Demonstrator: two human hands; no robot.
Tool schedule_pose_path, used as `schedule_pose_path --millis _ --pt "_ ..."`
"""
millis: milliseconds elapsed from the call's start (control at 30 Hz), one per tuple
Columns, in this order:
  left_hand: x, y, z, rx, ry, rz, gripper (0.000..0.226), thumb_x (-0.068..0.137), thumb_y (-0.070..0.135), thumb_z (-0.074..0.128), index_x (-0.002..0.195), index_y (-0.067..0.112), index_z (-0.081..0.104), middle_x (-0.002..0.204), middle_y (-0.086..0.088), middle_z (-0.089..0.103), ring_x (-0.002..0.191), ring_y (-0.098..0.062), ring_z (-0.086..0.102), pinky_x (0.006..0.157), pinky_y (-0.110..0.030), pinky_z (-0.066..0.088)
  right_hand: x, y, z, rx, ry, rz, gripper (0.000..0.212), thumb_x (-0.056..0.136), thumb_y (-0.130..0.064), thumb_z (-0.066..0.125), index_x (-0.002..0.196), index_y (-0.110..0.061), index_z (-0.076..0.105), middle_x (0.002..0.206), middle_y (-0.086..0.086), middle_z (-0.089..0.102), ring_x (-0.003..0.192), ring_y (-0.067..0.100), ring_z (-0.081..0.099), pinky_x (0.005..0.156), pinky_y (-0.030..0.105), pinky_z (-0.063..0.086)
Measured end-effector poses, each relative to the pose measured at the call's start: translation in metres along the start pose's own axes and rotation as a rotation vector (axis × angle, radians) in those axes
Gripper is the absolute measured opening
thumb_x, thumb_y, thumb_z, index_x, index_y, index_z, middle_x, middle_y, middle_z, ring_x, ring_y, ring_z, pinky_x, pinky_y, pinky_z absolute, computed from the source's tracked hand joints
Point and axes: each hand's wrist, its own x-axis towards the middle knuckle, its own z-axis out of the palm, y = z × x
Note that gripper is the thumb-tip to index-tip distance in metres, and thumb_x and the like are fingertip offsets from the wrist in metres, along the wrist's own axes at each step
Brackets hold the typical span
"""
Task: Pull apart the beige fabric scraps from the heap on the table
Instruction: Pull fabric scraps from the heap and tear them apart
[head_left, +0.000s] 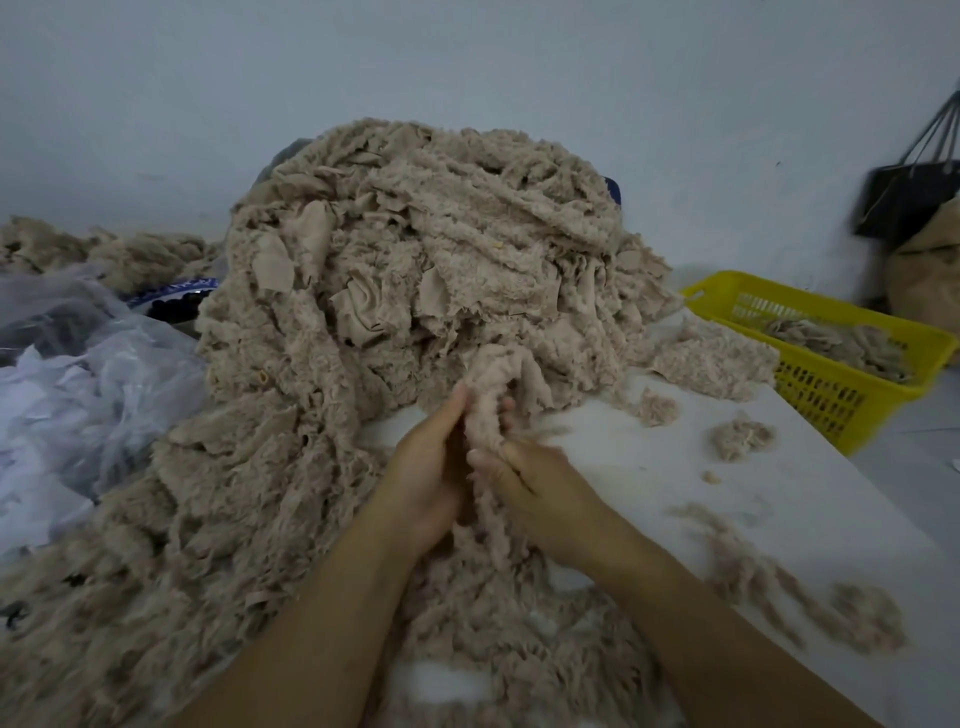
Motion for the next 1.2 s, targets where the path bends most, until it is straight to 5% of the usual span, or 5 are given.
schedule_pose_path --millis 267,500,600,733,1200 --pt "0.004 0.010 -0.005 -0.398 -0.054 0.002 0.032 0.098 0.027 0.053 0.093 0.006 0.077 0.077 -0.008 0.071 0.067 -0.016 0.070 0.063 -0.030 0.059 -0.004 0.007 -0.006 0.130 -0.006 0.110 0.037 0.100 -0.055 0.035 0.079 -0.039 0.062 0.078 -0.021 0.064 0.075 -0.004 0.059 0.069 0.015 0.043" --pt "-0.009 -0.011 0.010 0.765 -0.097 0.257 0.024 0.102 0.035 0.054 0.087 0.019 0.066 0.077 0.011 0.069 0.072 -0.010 0.065 0.070 -0.026 0.051 0.001 0.012 -0.016 0.582 0.085 0.377 0.057 0.091 -0.070 0.039 0.106 -0.027 0.074 0.119 -0.005 0.071 0.116 0.007 0.062 0.104 0.030 0.046" --pt "-0.014 -0.015 0.016 0.929 -0.259 0.271 0.033 0.102 0.034 0.055 0.084 0.006 0.058 0.062 0.012 0.044 0.057 -0.006 0.040 0.055 -0.020 0.032 0.003 0.013 -0.024 0.762 0.146 0.482 0.040 0.103 -0.038 0.045 0.093 -0.014 0.075 0.103 0.007 0.075 0.096 0.011 0.071 0.080 0.025 0.056" --pt "-0.017 -0.014 0.016 0.948 -0.376 0.246 0.039 0.100 0.030 0.058 0.068 0.011 0.048 0.063 0.004 0.035 0.056 -0.010 0.031 0.053 -0.022 0.027 0.004 0.015 -0.032 1.013 0.323 0.684 0.036 0.101 -0.032 0.050 0.084 -0.007 0.071 0.070 0.008 0.072 0.057 0.017 0.070 0.046 0.024 0.052" --pt "-0.006 -0.006 0.005 0.433 0.065 0.065 0.038 0.095 0.060 0.052 0.089 0.036 0.080 0.094 0.006 0.078 0.087 -0.006 0.074 0.067 -0.018 0.057 0.002 0.010 -0.016 0.558 0.262 0.403 0.052 0.100 -0.058 0.039 0.085 -0.018 0.070 0.070 -0.005 0.072 0.066 0.008 0.069 0.057 0.022 0.055"
